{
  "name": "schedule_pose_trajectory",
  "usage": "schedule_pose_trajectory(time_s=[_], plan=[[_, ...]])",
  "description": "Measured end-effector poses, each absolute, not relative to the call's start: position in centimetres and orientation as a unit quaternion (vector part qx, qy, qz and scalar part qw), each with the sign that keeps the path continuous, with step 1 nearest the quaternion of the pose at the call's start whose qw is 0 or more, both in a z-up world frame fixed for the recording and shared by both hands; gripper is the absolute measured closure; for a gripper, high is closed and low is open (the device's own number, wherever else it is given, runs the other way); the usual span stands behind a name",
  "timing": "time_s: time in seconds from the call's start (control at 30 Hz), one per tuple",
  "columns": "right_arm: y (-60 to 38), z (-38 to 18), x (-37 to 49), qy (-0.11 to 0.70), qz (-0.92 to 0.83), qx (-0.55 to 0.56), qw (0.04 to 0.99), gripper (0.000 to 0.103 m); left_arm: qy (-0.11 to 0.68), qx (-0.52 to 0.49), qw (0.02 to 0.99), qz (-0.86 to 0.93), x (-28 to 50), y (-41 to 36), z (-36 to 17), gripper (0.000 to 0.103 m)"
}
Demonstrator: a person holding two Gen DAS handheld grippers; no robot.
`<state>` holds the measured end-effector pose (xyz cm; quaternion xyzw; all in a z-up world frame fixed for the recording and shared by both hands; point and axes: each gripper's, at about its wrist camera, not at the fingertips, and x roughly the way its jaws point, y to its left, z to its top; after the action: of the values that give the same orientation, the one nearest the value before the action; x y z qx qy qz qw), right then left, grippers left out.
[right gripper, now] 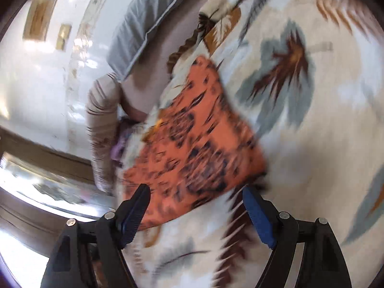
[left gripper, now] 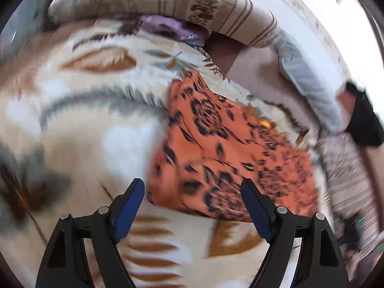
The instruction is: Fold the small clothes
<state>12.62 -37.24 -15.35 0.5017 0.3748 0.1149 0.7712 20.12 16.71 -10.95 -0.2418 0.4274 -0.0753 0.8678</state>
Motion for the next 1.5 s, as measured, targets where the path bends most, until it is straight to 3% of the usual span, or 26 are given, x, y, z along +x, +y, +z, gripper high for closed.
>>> schedule_pose_trajectory(time_s=[0.47, 0.73, 1.1, 1.3, 1.4, 1.47, 1.5], plan=[[-36.3, -18.0, 16.3, 0.331, -0.012, 0.58, 0.744, 0.022, 0.421, -0.296, 0.857, -0.005, 22.8, 15.0, -13.7, 0.02], [-36.3, -17.7, 16.0, 0.334, -0.011, 0.566, 0.754, 0.023, 0.437, -0.362, 0.823, 0.013, 18.1, 15.7, -14.6, 0.02], [-36.2, -17.3, 17.0, 0.329, -0.011, 0.554, 0.765, 0.023, 0.416, -0.384, 0.824, 0.028, 21.6, 17.5, -14.8, 0.02], [-36.1, -17.4, 17.5, 0.336, -0.01, 0.544, 0.769, 0.023, 0.391, -0.313, 0.864, 0.061, 20.8, 18.0, -13.0, 0.02], [-36.0, -17.4, 17.7, 0.335, -0.013, 0.54, 0.772, 0.023, 0.436, -0.283, 0.854, 0.035, 22.7, 17.1, -14.3, 0.02], [-35.9, -17.1, 17.9, 0.335, -0.009, 0.533, 0.777, 0.033, 0.429, -0.241, 0.87, 0.035, 23.1, 16.1, -14.1, 0.021], [-35.9, -17.2, 18.0, 0.337, -0.006, 0.53, 0.778, 0.05, 0.435, -0.212, 0.875, 0.021, 23.6, 15.5, -14.2, 0.029]])
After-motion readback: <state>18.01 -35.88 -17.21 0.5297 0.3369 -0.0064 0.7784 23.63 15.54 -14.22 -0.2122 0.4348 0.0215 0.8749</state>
